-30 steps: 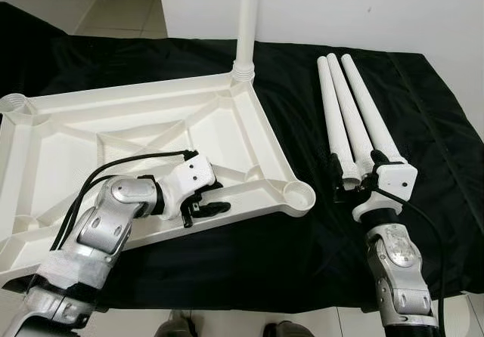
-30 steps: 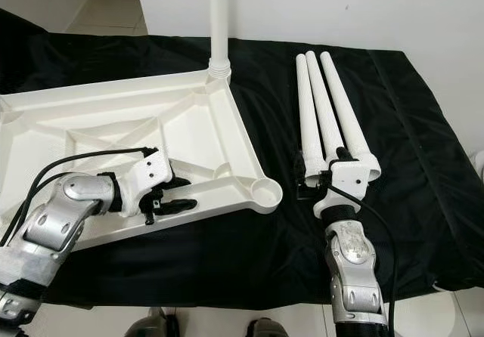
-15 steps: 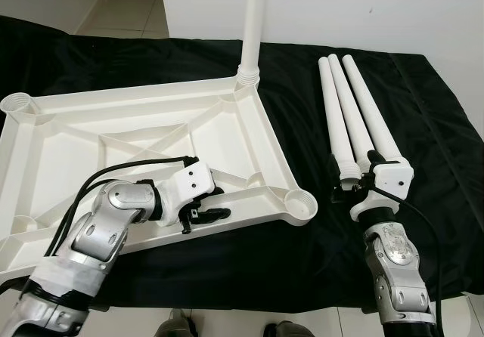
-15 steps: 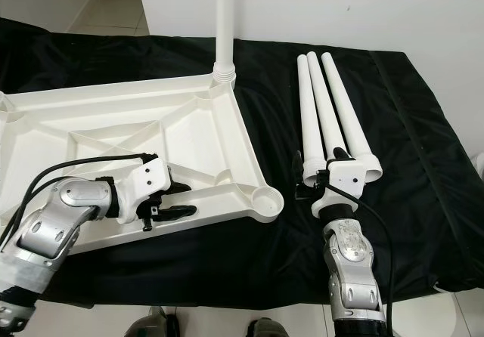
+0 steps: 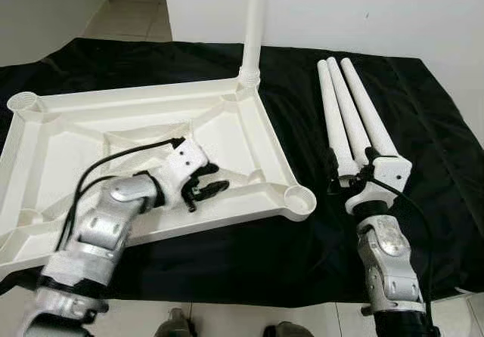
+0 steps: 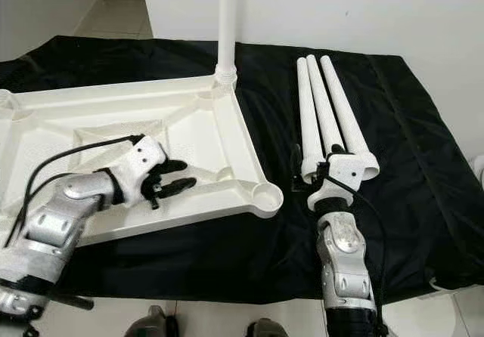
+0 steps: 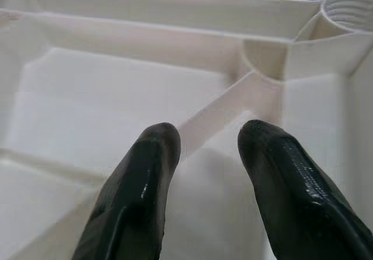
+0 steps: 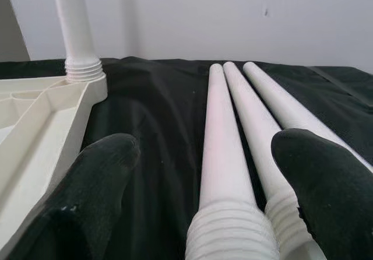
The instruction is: Building children table
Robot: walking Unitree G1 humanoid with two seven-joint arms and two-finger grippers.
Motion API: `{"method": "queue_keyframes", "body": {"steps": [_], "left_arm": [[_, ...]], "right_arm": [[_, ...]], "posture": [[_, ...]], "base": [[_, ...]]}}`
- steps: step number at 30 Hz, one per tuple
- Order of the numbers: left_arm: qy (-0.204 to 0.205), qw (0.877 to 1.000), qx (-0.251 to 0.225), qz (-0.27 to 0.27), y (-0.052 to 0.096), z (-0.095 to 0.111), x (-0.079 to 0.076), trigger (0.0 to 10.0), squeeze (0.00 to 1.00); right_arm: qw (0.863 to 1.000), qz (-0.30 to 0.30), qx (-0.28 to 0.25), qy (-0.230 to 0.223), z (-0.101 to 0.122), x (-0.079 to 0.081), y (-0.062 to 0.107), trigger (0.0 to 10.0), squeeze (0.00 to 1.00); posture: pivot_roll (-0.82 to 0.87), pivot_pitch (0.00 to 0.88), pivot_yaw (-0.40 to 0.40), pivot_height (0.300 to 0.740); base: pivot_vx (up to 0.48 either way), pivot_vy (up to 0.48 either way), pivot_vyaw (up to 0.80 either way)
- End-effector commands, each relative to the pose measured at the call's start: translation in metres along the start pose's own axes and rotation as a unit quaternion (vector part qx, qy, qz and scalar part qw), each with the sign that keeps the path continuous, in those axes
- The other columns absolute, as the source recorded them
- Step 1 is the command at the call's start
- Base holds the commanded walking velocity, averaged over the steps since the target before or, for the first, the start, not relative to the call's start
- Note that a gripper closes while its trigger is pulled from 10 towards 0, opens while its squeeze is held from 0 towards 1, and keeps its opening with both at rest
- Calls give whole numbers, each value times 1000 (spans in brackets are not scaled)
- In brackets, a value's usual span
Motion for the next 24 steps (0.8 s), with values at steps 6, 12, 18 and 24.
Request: {"method": "queue_keyframes", "body": {"steps": [6, 12, 18, 24], "left_arm": [[-7, 999, -41, 35, 7, 28, 33, 10000, 0], [14, 996, -84, 33, -9, 51, 32, 10000, 0], [5, 995, -99, 20, -23, 61, 27, 10000, 0], [0, 994, -111, 15, -29, 69, 22, 10000, 0]], "right_arm": [[1000, -28, 9, 4, -5, -13, -14, 10000, 0], [999, -49, 14, 5, -7, -19, -23, 10000, 0], [997, -68, 22, -8, -11, -26, -29, 10000, 0], [996, -78, 45, -13, -21, -29, -34, 10000, 0]], "posture": [[52, 51, -32, 740], [46, 61, -35, 740], [33, 74, -28, 740], [37, 77, -21, 740]], "base": [[0, 0, 0], [0, 0, 0], [0, 0, 0], [0, 0, 0]]}}
Point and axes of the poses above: a point about 5 cm out from each wrist's last joint towards the gripper, its own y axis pointing back from the gripper into the wrist, its own z axis along the axis of the wrist's last joint, x = y × z, the point moved 5 cm from there along -y, pointing out of the wrist towards the gripper, and after that the axes turned 8 degrees about y, right-handed, at the moved point
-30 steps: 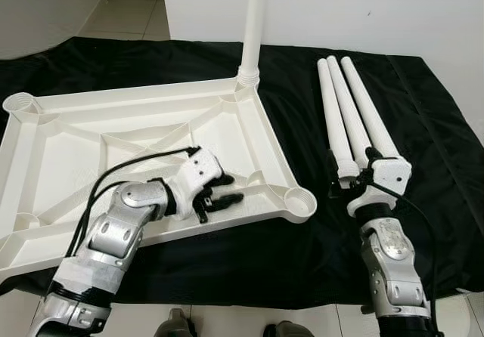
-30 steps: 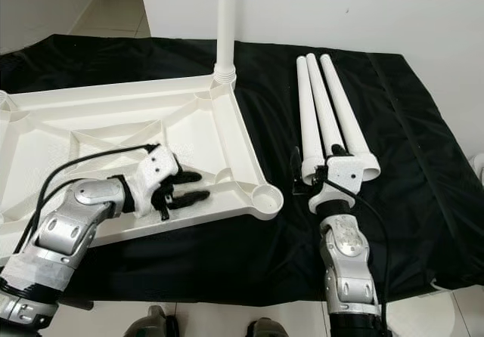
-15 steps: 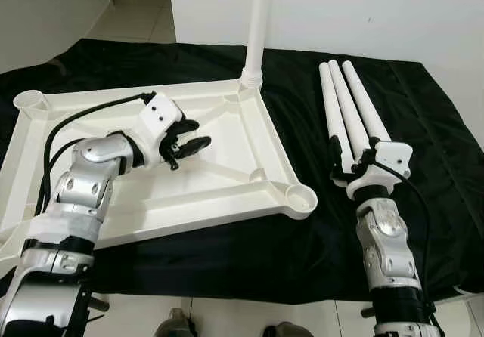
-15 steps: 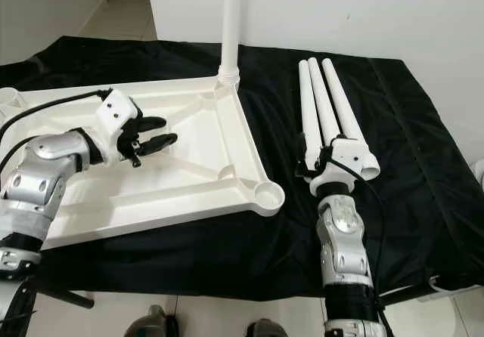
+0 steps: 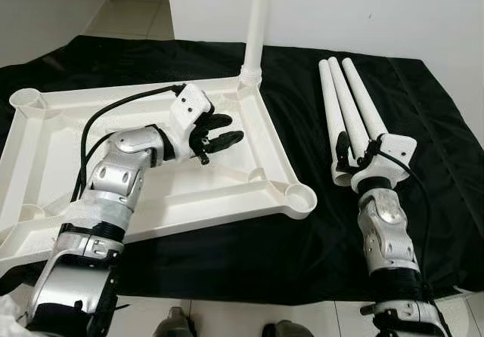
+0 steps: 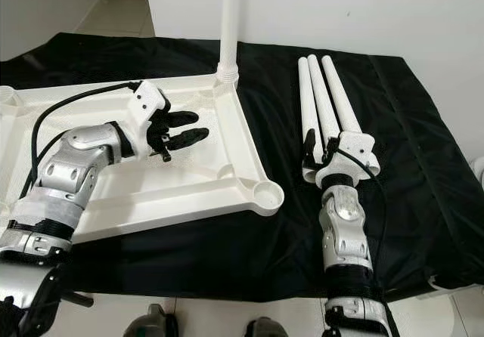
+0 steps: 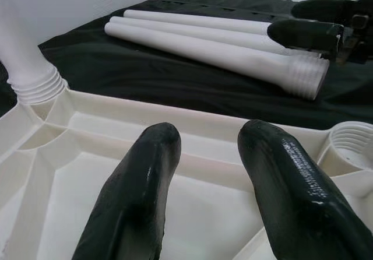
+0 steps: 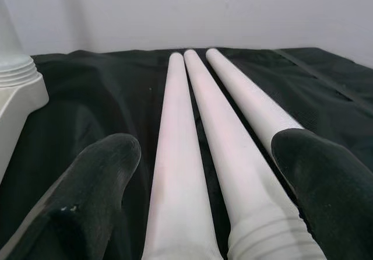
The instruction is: Building children table
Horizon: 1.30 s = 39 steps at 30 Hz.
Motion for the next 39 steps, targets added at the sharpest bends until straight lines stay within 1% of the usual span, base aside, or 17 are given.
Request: {"method": "queue_keyframes", "body": {"steps": [1, 2, 4, 5, 6, 7, 10, 12, 15, 16, 19, 21, 22, 26, 30, 35, 39], "left_arm": [[-14, 1000, -9, 26, -3, 6, 4, 10000, 0], [-14, 999, -12, 29, -4, 8, 4, 10000, 0], [-14, 999, -12, 29, -4, 8, 4, 10000, 0], [-11, 999, -14, 30, -4, 10, 4, 10000, 0], [-11, 999, -14, 30, -4, 10, 4, 10000, 0], [-9, 999, -14, 33, -4, 10, 4, 10000, 0], [-6, 999, -15, 34, -4, 10, 4, 10000, 0], [-7, 999, -14, 36, -4, 9, 3, 10000, 0], [-8, 999, -15, 37, -4, 9, 3, 10000, 0], [-6, 999, -16, 38, -5, 9, 3, 10000, 0], [-2, 999, -17, 42, -5, 8, 3, 10000, 0], [-2, 999, -17, 42, -5, 8, 3, 10000, 0], [0, 999, -19, 43, -7, 8, 2, 10000, 0], [1, 999, -19, 44, -7, 8, 2, 10000, 0], [1, 999, -19, 40, -8, 8, 0, 10000, 0], [0, 999, -18, 38, -8, 8, -1, 10000, 0], [0, 999, -18, 39, -9, 8, -1, 10000, 0]], "right_arm": [[1000, -9, 13, -8, -7, -3, 0, 10000, 0], [1000, -1, 20, -12, -10, 1, -1, 10000, 0], [1000, -1, 20, -12, -10, 1, -1, 10000, 0], [1000, 9, 24, -16, -13, 6, -1, 10000, 0], [1000, 9, 24, -16, -13, 6, -1, 10000, 0], [999, 24, 31, -21, -17, 13, -2, 10000, 0], [998, 34, 40, -22, -20, 19, -2, 10000, 0], [997, 53, 53, -23, -27, 31, -1, 10000, 0], [996, 59, 55, -23, -29, 35, 0, 10000, 0], [996, 68, 57, -19, -31, 40, 1, 10000, 0], [995, 78, 64, -17, -36, 45, 5, 10000, 0], [995, 78, 64, -17, -36, 45, 5, 10000, 0], [994, 78, 80, -17, -45, 47, 10, 10000, 0], [993, 74, 86, -19, -48, 46, 12, 10000, 0], [993, 52, 104, -32, -55, 44, 13, 10000, 0], [993, 46, 108, -34, -56, 45, 12, 10000, 0], [993, 53, 102, -29, -54, 51, 10, 10000, 0]], "posture": [[42, 77, -22, 740], [45, 76, -19, 740], [45, 76, -19, 740], [47, 76, -18, 740], [47, 76, -18, 740], [50, 76, -17, 740], [51, 76, -18, 740], [55, 75, -24, 740], [55, 75, -24, 740], [55, 74, -28, 740], [54, 71, -33, 740], [54, 71, -33, 740], [53, 66, -38, 740], [53, 63, -39, 740], [52, 58, -40, 740], [52, 56, -41, 740], [53, 50, -42, 740]], "base": [[0, 0, 0], [0, 0, 0], [0, 0, 0], [0, 0, 0], [0, 0, 0], [0, 0, 0], [0, 0, 0], [0, 0, 0], [0, 0, 0], [0, 0, 0], [0, 0, 0], [0, 0, 0], [0, 0, 0], [0, 0, 0], [0, 0, 0], [0, 0, 0], [0, 0, 0]]}}
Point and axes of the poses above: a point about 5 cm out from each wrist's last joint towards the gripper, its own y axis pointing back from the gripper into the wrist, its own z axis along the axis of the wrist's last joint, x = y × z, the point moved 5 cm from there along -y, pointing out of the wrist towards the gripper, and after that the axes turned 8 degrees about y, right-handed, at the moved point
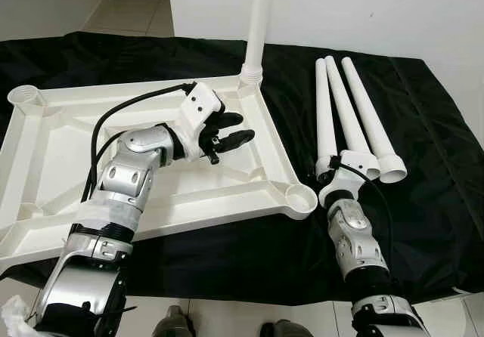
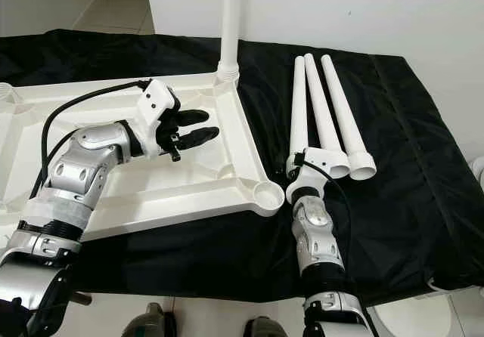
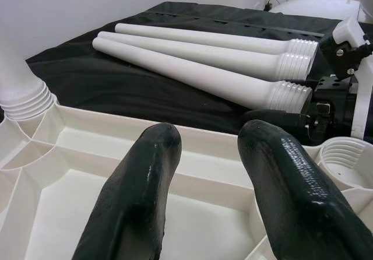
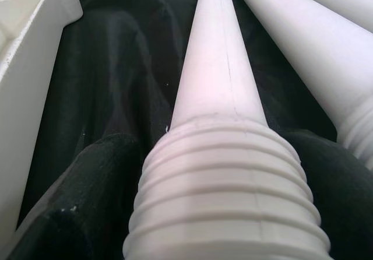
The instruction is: Building children table
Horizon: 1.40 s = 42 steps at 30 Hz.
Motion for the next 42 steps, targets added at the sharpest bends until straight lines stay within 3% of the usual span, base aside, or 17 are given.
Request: {"method": "queue_keyframes", "body": {"steps": [1, 4, 6, 7, 8, 14, 19, 20, 23, 27, 30, 31, 36, 37, 38, 39, 42], "left_arm": [[1, 999, -4, 49, -1, 0, 8, 10000, 0], [0, 999, -4, 48, -1, 0, 7, 10000, 0], [-2, 999, -5, 46, -1, 0, 6, 10000, 0], [-2, 999, -5, 46, -1, 0, 6, 10000, 0], [-4, 999, -5, 46, -1, 1, 6, 10000, 0], [-5, 999, -3, 47, -1, 1, 7, 10000, 0], [-9, 999, 7, 44, -2, -1, 7, 10000, 0], [-11, 999, 9, 44, -2, -1, 8, 10000, 0], [-12, 999, 9, 44, -2, 1, 10, 10000, 0], [-8, 999, 6, 47, -2, 3, 11, 10000, 0], [-5, 999, 3, 48, -4, 4, 10, 10000, 0], [-6, 999, 3, 47, -5, 4, 10, 10000, 0], [-4, 999, 3, 46, -7, 4, 9, 10000, 0], [-4, 999, 2, 44, -8, 5, 9, 10000, 0], [-4, 999, 2, 44, -8, 5, 9, 10000, 0], [6, 999, -1, 40, -9, 6, 9, 10000, 0], [31, 999, -16, 26, -10, 14, 8, 10000, 0]], "right_arm": [[1000, -1, 10, 0, -6, 1, 0, 10000, 0], [1000, 1, 20, -3, -9, 3, -2, 10000, 0], [999, 4, 27, -17, -10, 3, -4, 3569, 0], [999, 4, 27, -17, -10, 3, -4, 3569, 0], [999, 5, 27, -19, -10, 3, -4, 0, 0], [997, -9, 58, -39, -20, -4, -3, 0, 0], [998, -10, 42, -42, -13, -8, -2, 0, 0], [999, -9, 36, -38, -11, -9, -2, 10000, 0], [996, 3, -74, 52, 25, -7, 6, 10000, 0], [994, 6, -95, 50, 31, -6, 11, 10000, 0], [996, 23, -82, 7, 23, -3, 17, 9922, 0], [996, 18, -91, 0, 24, -4, 19, 0, 0], [995, -14, -101, 11, 27, -8, 21, 0, 0], [994, -18, -108, 10, 30, -10, 22, 2588, 0], [994, -18, -108, 10, 30, -10, 22, 2588, 0], [990, -20, -138, 14, 41, -10, 24, 10000, 0], [980, -24, -196, 27, 66, -13, 28, 10000, 0]], "posture": [[53, 50, -42, 740], [55, 49, -43, 740], [56, 49, -44, 740], [56, 49, -44, 740], [56, 49, -44, 740], [58, 50, -41, 740], [53, 49, -30, 740], [53, 49, -30, 740], [49, 43, -12, 740], [49, 41, -8, 740], [50, 40, -4, 740], [49, 39, 2, 740], [51, 36, 8, 740], [52, 36, 10, 740], [52, 36, 10, 740], [48, 33, 15, 740], [48, 30, 16, 740]], "base": [[0, 0, 0], [0, 0, 0], [0, 0, 0], [0, 0, 0], [0, 0, 0], [0, 0, 0], [0, 0, 0], [0, 0, 0], [0, 0, 0], [0, 0, 0], [0, 0, 0], [0, 0, 0], [0, 0, 0], [0, 0, 0], [0, 0, 0], [0, 0, 0], [0, 0, 0]]}}
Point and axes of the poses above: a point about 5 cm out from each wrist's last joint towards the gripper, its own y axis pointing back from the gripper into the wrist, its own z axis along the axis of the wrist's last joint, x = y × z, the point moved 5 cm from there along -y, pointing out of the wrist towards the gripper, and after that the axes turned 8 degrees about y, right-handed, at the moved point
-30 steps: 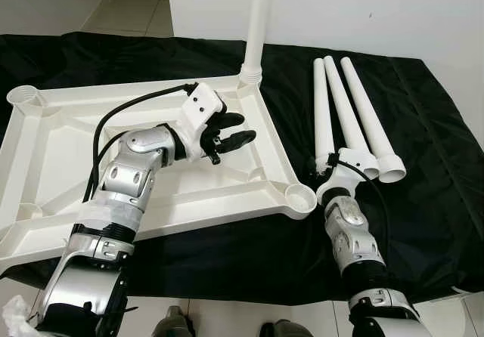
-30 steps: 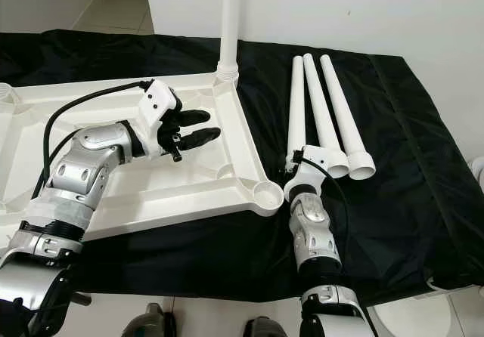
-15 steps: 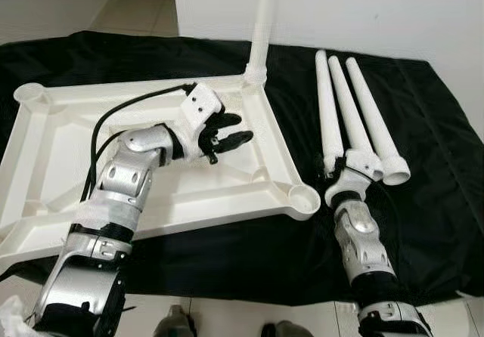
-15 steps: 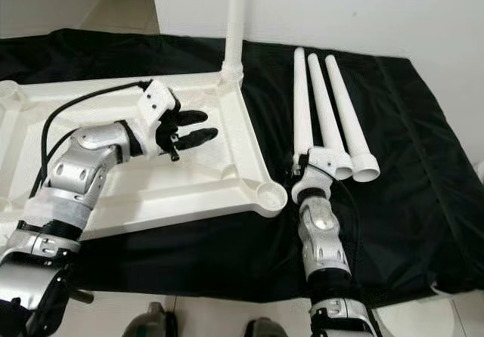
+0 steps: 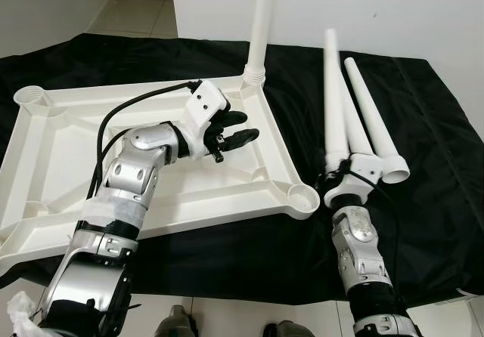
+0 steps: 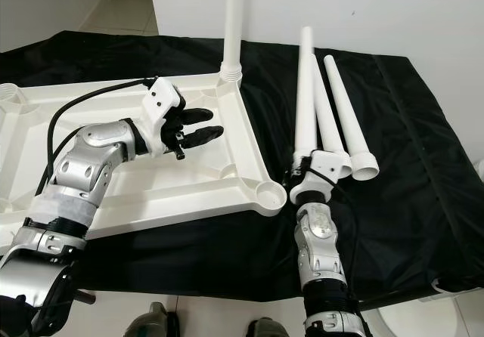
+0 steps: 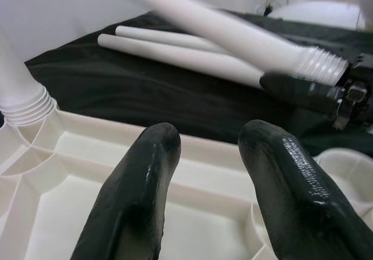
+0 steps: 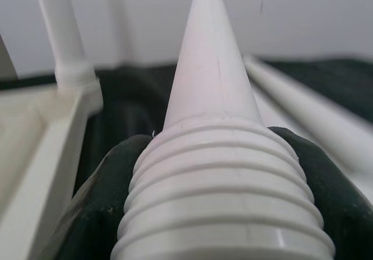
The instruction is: Building children table
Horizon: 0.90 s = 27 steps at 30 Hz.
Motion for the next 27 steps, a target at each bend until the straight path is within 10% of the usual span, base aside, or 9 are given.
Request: {"method": "queue_keyframes", "body": {"steps": [1, 6, 7, 16, 17, 27], "left_arm": [[24, 999, -13, 23, -3, 7, 6, 10000, 0], [62, 997, -46, -13, -5, 26, 2, 10000, 0], [95, 993, -63, -32, -7, 35, 1, 10000, 1000], [144, 979, -116, -89, -8, 71, -1, 10000, 1000], [152, 976, -120, -96, -9, 78, 1, 10000, 0], [250, 946, -151, -140, -12, 109, -1, 10000, 0]], "right_arm": [[998, -8, -59, 7, 25, -5, -4, 10000, 0], [993, -10, -116, 20, 55, -11, -9, 10000, 0], [990, -4, -139, 23, 68, -11, -11, 10000, 0], [980, 16, -195, 41, 105, -12, -17, 10000, 0], [978, 18, -203, 48, 109, -14, -18, 10000, 0], [965, 81, -242, 59, 134, 5, -16, 10000, 0]], "posture": [[48, 30, 16, 740], [49, 18, 15, 740], [46, 13, 14, 740], [31, 3, 17, 740], [30, 1, 17, 740], [22, 0, 22, 740]], "base": [[0, 0, 0], [0, 0, 0], [0, 0, 0], [0, 0, 0], [0, 0, 0], [0, 0, 0]]}}
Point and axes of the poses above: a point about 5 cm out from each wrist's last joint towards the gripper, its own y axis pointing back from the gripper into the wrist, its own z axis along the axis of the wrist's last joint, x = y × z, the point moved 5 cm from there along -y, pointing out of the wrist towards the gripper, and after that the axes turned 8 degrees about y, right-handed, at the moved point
